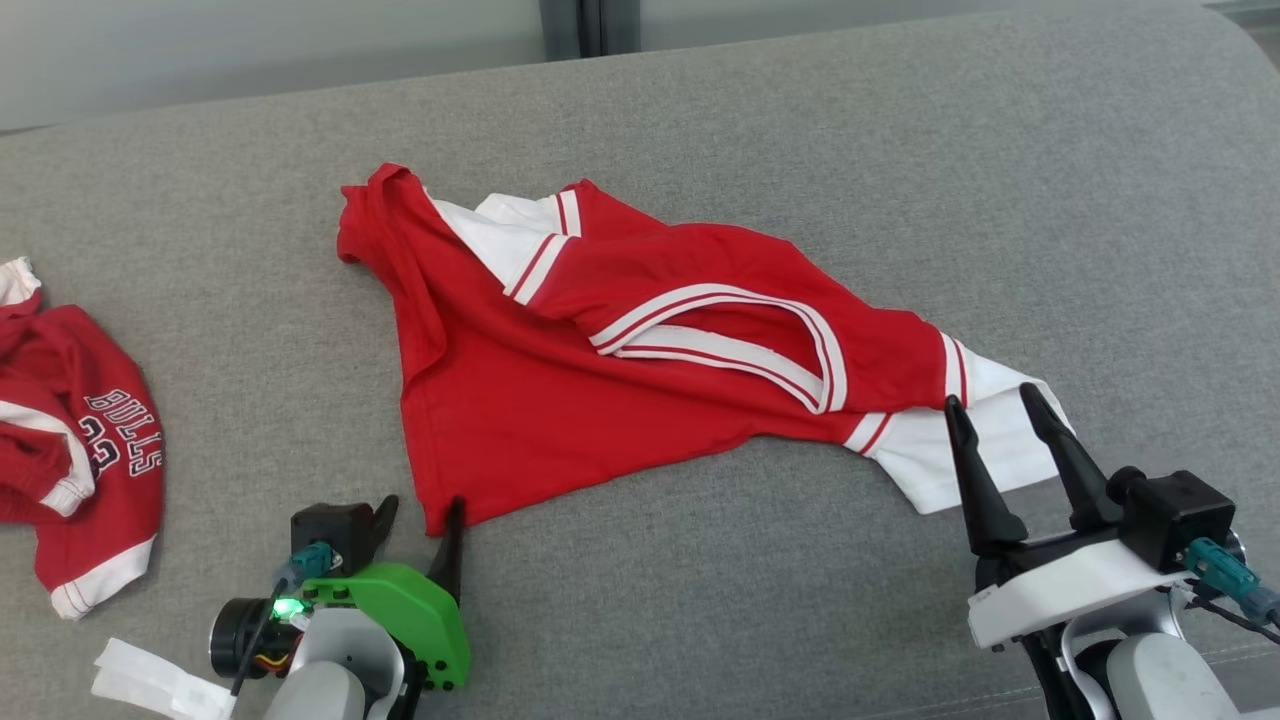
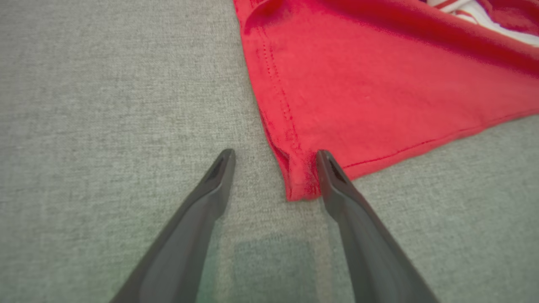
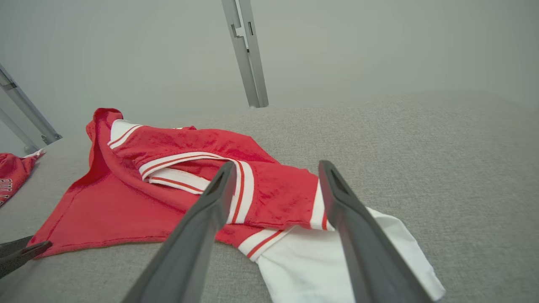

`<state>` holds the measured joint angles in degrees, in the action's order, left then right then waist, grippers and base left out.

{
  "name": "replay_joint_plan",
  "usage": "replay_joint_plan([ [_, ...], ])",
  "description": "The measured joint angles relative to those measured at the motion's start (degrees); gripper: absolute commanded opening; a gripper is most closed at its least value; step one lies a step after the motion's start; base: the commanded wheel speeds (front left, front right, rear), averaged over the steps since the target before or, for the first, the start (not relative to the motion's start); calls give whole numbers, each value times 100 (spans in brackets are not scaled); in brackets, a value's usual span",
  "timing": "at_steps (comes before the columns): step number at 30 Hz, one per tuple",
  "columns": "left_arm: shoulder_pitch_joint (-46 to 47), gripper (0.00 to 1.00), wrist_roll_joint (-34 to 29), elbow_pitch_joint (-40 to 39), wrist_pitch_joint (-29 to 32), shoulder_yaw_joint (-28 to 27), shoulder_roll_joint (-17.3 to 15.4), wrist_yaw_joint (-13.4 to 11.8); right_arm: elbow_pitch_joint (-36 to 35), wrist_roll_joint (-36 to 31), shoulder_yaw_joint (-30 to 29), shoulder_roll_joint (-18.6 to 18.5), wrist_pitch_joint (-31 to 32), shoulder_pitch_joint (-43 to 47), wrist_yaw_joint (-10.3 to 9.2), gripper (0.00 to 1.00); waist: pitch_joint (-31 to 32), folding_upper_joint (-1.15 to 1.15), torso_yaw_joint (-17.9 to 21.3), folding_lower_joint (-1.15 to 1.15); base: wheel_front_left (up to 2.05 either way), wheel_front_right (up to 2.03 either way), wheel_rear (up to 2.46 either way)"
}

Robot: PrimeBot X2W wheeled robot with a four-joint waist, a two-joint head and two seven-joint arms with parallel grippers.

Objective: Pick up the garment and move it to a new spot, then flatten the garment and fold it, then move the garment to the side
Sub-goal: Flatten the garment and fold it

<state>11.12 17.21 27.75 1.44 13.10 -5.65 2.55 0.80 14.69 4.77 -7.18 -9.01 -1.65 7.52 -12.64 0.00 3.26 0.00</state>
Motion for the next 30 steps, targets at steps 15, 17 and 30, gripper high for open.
replay_joint_plan([
  [15, 304, 0, -13, -124, -205, 80, -93, 34, 1944, 396, -676, -283, -308, -424, 0, 100, -517, 0, 108, 0, 0, 0, 0],
  [17, 329, 0, -13, -182, -227, 92, -99, 19, 2259, 446, -681, -280, -363, -627, 0, 100, -587, 0, 104, 0, 0, 0, 0],
  [30, 144, 0, -207, -1507, -608, 101, -309, -246, 1731, 933, -683, -783, -591, -966, 0, 0, -476, 0, 51, 0, 0, 0, 0],
])
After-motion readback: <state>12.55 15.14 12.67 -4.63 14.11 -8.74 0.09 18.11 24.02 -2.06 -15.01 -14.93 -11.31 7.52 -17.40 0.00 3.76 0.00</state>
